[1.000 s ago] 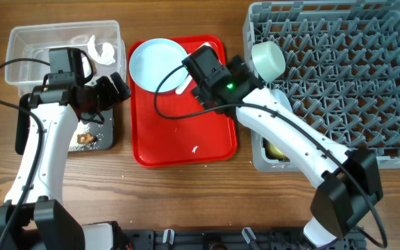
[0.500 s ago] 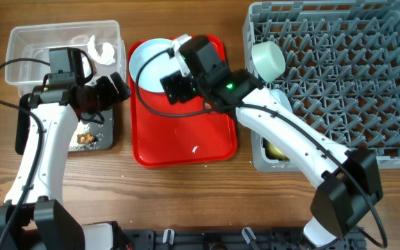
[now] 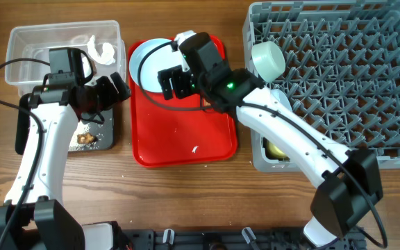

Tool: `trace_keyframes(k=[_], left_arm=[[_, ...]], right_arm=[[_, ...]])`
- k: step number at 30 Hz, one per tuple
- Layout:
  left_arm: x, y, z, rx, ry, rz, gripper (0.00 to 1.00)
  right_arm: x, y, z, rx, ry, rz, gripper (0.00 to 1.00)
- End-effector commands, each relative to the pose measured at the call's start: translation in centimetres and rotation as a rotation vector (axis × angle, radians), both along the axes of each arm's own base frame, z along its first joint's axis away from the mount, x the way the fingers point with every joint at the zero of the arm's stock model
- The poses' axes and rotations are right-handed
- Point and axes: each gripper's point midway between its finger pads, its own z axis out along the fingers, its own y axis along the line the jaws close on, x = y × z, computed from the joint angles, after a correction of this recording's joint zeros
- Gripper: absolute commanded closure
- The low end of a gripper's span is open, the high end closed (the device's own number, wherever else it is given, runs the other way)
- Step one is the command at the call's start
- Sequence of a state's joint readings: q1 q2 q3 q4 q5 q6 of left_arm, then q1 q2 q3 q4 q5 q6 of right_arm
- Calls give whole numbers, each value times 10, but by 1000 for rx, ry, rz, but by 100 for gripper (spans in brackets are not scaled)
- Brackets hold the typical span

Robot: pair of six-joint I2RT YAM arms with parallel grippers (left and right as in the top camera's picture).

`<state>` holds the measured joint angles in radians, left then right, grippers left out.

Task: Sort waste into correct bins and load items into the dishwasher rack
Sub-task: 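Move the right gripper to the light-blue plate and grasp its edge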

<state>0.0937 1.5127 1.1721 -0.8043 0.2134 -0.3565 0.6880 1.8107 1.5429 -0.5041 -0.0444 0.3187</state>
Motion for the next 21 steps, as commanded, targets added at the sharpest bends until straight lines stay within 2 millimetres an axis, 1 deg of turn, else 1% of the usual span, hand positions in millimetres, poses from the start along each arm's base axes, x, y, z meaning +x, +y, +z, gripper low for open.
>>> trace_keyframes(k=[1, 3, 5, 6, 8, 9, 10, 11, 12, 13, 14, 16, 18, 19, 21], left_arm=[[5, 3, 10, 6, -32, 5, 0], [5, 3, 10, 6, -32, 5, 0], [5, 3, 10, 6, -32, 5, 0], [5, 3, 10, 6, -32, 5, 0], [5, 3, 10, 6, -32, 5, 0], [5, 3, 10, 6, -32, 5, 0], [5, 3, 10, 6, -32, 5, 0], [5, 3, 10, 6, -32, 5, 0], [5, 3, 10, 6, -32, 5, 0], [5, 3, 10, 6, -32, 5, 0], [5, 3, 10, 6, -32, 5, 0], [5, 3, 10, 6, -32, 5, 0], [5, 3, 10, 6, -31, 5, 0], [5, 3, 10, 6, -32, 5, 0], [5, 3, 10, 6, -32, 5, 0]], right_arm=[[13, -7, 45, 115, 10, -59, 0], [21, -12, 61, 141, 9, -61, 0], [37, -18, 79, 165, -9, -77, 0], [42, -19, 83, 172, -17, -85, 0], [58, -21, 87, 181, -33, -102, 0], [64, -20, 86, 181, -32, -107, 0], [72, -18, 80, 180, -19, -107, 0], [80, -15, 69, 172, 4, -108, 0], [84, -13, 61, 165, 20, -106, 0], [89, -9, 47, 157, 44, -102, 0], [94, -1, 10, 145, 121, -105, 0], [95, 4, -22, 134, 190, -110, 0], [97, 5, -49, 126, 247, -142, 0], [99, 5, -65, 120, 278, -165, 0], [102, 3, -85, 118, 317, -229, 0]])
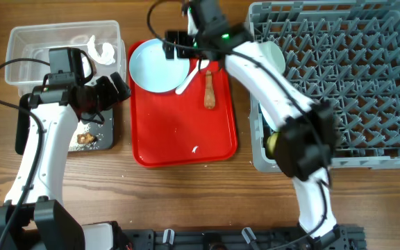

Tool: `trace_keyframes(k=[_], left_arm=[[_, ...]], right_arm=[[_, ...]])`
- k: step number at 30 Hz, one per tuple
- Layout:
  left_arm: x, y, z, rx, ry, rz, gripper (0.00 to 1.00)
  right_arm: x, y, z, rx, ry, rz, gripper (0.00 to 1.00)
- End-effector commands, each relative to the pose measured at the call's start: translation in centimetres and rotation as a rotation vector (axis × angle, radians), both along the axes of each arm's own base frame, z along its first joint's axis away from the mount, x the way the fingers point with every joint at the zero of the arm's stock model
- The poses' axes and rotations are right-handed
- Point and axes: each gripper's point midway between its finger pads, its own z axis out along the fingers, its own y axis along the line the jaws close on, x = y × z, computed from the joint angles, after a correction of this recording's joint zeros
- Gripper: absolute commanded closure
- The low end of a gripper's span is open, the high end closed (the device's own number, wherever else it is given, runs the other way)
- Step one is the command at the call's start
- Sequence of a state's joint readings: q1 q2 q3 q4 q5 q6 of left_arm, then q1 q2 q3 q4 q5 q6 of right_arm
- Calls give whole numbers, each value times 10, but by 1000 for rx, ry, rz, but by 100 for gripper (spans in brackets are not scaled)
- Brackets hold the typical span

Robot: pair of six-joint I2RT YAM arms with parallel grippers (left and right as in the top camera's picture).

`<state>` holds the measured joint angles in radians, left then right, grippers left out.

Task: Sort waste into correct bins and load items into the dishwasher rack
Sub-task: 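Move the right gripper to the light-blue plate and grasp its edge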

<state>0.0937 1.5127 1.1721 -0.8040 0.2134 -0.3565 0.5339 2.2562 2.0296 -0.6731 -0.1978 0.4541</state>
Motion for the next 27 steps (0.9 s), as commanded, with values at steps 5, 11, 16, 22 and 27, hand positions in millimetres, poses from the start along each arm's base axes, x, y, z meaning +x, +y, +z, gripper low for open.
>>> trace_keyframes(k=[5, 11, 16, 22, 27], left_arm=[[5, 3, 10, 6, -31, 5, 0], [5, 3, 10, 6, -31, 5, 0], [5, 3, 10, 6, -31, 5, 0], [5, 3, 10, 6, -31, 5, 0], [5, 3, 10, 6, -31, 5, 0]], right_arm=[[6, -5, -66, 11, 151, -238, 3], [7, -4, -105, -14, 184, -238, 23], [7, -3, -120, -23, 195, -238, 36], [10, -1, -128, -20, 188, -239, 54], [11, 0, -131, -18, 187, -240, 90]])
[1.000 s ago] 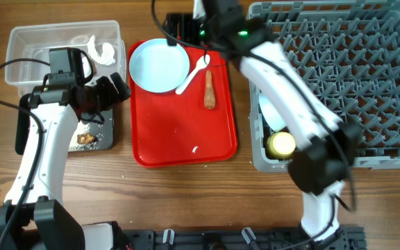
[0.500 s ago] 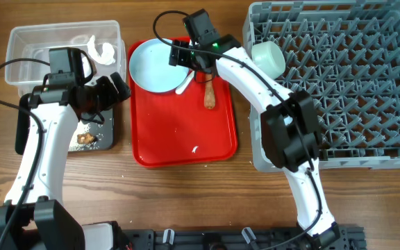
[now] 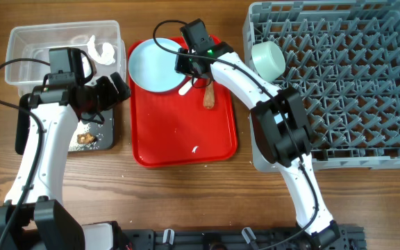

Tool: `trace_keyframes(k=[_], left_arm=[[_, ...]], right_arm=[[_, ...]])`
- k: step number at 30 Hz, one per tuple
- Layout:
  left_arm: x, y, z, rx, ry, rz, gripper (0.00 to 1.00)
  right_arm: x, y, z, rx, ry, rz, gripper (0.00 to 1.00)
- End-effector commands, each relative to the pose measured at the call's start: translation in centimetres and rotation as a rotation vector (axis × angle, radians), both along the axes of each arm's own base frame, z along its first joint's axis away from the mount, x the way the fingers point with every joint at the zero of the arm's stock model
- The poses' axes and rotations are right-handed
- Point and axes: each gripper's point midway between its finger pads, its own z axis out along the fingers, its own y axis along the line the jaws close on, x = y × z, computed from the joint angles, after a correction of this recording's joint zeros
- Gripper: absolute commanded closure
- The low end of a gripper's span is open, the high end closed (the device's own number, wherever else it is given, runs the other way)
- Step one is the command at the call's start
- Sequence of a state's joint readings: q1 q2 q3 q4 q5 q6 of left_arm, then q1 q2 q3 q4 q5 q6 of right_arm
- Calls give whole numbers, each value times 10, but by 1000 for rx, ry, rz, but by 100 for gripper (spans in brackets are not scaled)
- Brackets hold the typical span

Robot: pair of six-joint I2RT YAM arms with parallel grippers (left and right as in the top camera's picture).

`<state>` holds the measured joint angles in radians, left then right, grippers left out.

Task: Sort waste into correct bins and load items into the dishwasher rack
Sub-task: 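Move the right gripper to the light-blue plate and grasp its edge, then lift the plate into the rack and stand it upright in a slot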

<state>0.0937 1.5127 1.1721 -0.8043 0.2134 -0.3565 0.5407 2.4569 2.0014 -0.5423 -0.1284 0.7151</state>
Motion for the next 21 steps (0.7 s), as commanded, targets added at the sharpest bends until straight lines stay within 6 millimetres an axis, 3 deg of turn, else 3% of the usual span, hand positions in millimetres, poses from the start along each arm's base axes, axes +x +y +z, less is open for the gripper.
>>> trace_keyframes(k=[1, 11, 17, 21], left_arm=[[5, 3, 10, 6, -32, 5, 0], [5, 3, 10, 6, -32, 5, 0], [5, 3, 10, 6, -32, 5, 0], [5, 3, 10, 6, -32, 5, 0]], right_arm=[[-4, 0, -21, -25, 22, 5, 96], [-3, -1, -14, 3, 27, 15, 96], [3, -17, 26, 6, -19, 59, 96], [1, -31, 39, -58, -33, 45, 96]])
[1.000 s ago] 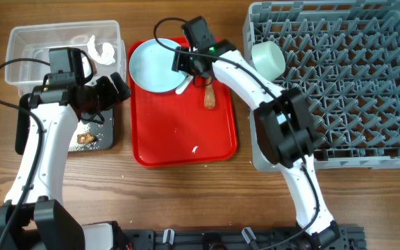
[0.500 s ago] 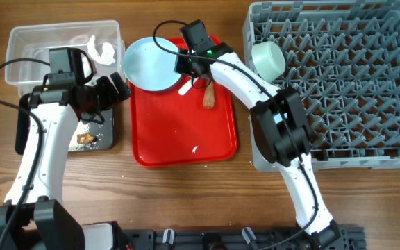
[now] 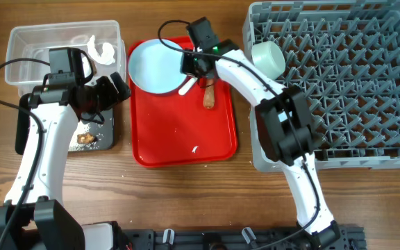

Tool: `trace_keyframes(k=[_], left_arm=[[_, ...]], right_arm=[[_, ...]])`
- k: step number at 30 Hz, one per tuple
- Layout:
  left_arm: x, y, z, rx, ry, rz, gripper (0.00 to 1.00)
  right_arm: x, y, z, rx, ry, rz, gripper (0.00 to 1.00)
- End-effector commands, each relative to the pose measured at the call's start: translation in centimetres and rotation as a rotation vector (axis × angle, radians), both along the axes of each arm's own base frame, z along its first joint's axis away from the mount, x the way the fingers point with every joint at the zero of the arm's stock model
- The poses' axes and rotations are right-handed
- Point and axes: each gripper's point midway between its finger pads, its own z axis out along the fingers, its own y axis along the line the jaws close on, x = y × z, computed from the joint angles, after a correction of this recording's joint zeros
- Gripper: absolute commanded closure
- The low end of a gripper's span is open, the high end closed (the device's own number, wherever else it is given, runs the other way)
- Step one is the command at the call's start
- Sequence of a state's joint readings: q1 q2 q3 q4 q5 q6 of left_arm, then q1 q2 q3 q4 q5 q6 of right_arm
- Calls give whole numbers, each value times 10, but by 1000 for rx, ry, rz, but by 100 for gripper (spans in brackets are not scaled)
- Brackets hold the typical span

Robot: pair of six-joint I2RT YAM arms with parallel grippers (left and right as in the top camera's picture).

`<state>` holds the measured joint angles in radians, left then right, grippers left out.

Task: Sort waste into correct bins and load items into the dishwasher rack
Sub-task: 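Lift the plate into the rack and stand it upright in a slot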

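Note:
A pale blue plate [image 3: 155, 64] lies at the back left of the red tray [image 3: 179, 132]. Beside its right rim are a white spoon [image 3: 185, 86] and a brown wooden-handled utensil [image 3: 209, 96]. My right gripper [image 3: 194, 67] hangs over the plate's right rim, just above the spoon; its jaws are hidden under the wrist. A pale green cup [image 3: 268, 58] sits in the grey dishwasher rack [image 3: 339, 76]. Over the dark bin [image 3: 96, 132] with food scraps, my left gripper [image 3: 114, 88] is open and empty.
A clear plastic bin [image 3: 54, 42] with white waste stands at the back left. A small white scrap [image 3: 194, 148] lies on the tray. The right arm stretches from the front right across the rack's left edge.
My right gripper has shifted slightly right and back at the plate's right rim. Plate, spoon, utensil and the left arm are where they were.
My right gripper first covered the plate's right edge and the utensils. Then it was at the tray's far edge, with plate, spoon and wooden-handled utensil showing. Then it stood at the plate's right rim above the spoon, where it still is. The left arm stayed over the dark bin.

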<state>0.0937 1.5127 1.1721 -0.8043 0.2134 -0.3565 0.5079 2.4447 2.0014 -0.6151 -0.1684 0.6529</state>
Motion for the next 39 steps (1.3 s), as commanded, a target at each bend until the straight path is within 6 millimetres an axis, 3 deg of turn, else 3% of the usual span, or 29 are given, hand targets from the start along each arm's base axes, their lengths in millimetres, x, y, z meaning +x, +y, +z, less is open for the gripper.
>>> trace_keyframes(k=[1, 5, 10, 17, 20, 24, 28, 32, 35, 39], left_arm=[[5, 3, 10, 6, -32, 5, 0], [5, 3, 10, 6, -32, 5, 0], [5, 3, 10, 6, -32, 5, 0], [5, 3, 10, 6, -32, 5, 0], [5, 3, 10, 6, -32, 5, 0], [5, 3, 10, 6, -32, 5, 0], [5, 3, 10, 6, -32, 5, 0], [5, 3, 10, 6, -32, 5, 0], [5, 3, 10, 6, -32, 5, 0], [5, 3, 10, 6, -32, 5, 0]], right_arm=[[6, -16, 43, -49, -83, 1, 96], [7, -23, 51, -84, -111, 12, 96], [18, -46, 86, -183, -217, -19, 96], [19, -109, 200, -410, -463, -152, 96], [9, -148, 248, -505, -539, -247, 96], [-8, -201, 297, -633, -599, -377, 96], [-25, -251, 323, -759, -605, -507, 96], [-46, -308, 334, -980, -542, -591, 96], [-56, -333, 333, -1107, -478, -594, 96], [-62, -347, 329, -1182, -414, -536, 96]])
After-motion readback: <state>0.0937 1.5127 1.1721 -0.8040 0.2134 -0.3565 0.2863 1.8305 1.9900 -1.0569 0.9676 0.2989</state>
